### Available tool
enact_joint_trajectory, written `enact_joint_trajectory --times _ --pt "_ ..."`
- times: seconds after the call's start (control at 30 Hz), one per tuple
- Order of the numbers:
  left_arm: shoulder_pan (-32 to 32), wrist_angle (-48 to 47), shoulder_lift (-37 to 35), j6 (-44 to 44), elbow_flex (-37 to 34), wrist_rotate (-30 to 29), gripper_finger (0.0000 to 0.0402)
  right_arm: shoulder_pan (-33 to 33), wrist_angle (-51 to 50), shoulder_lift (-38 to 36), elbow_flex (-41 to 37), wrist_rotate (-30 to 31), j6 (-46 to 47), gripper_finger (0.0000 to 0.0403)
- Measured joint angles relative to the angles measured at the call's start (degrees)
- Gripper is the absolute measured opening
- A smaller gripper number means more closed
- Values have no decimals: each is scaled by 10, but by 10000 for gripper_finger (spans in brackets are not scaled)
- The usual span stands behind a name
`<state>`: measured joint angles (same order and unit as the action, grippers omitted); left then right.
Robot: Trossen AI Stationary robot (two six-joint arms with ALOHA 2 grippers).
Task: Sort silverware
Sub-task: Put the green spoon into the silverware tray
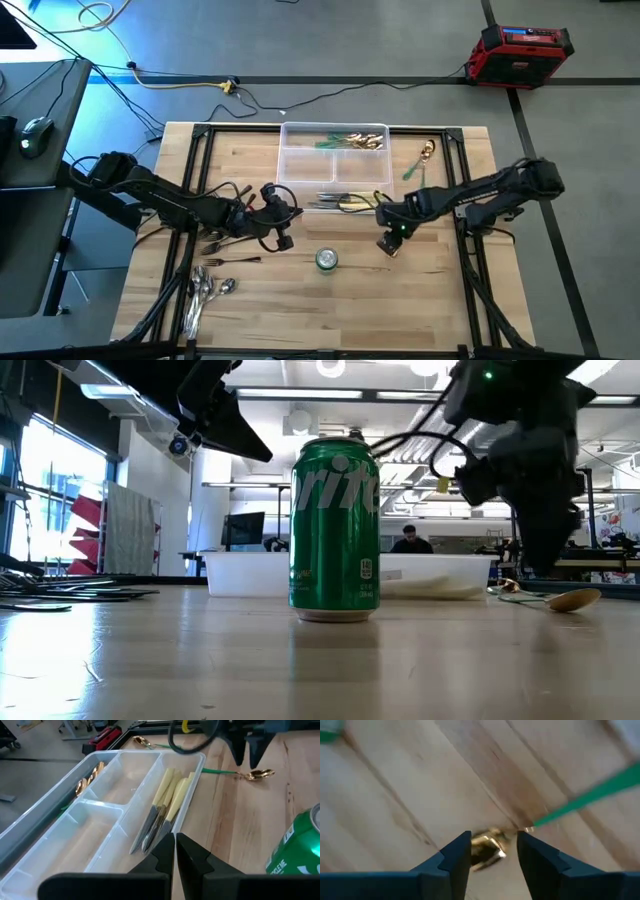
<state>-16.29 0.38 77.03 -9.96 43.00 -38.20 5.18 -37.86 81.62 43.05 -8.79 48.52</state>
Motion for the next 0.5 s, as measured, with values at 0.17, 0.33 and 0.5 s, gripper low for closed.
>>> enact_joint_trajectory --times 0.17,0.33,0.5 --pt "0 0 0 6 0 0 0 14 4 0 13 49 39 174" --pt "0 -1 0 6 0 0 0 17 -6 5 7 83 108 176" --pt "0 -1 0 6 0 1 0 25 -18 17 -12 93 143 176"
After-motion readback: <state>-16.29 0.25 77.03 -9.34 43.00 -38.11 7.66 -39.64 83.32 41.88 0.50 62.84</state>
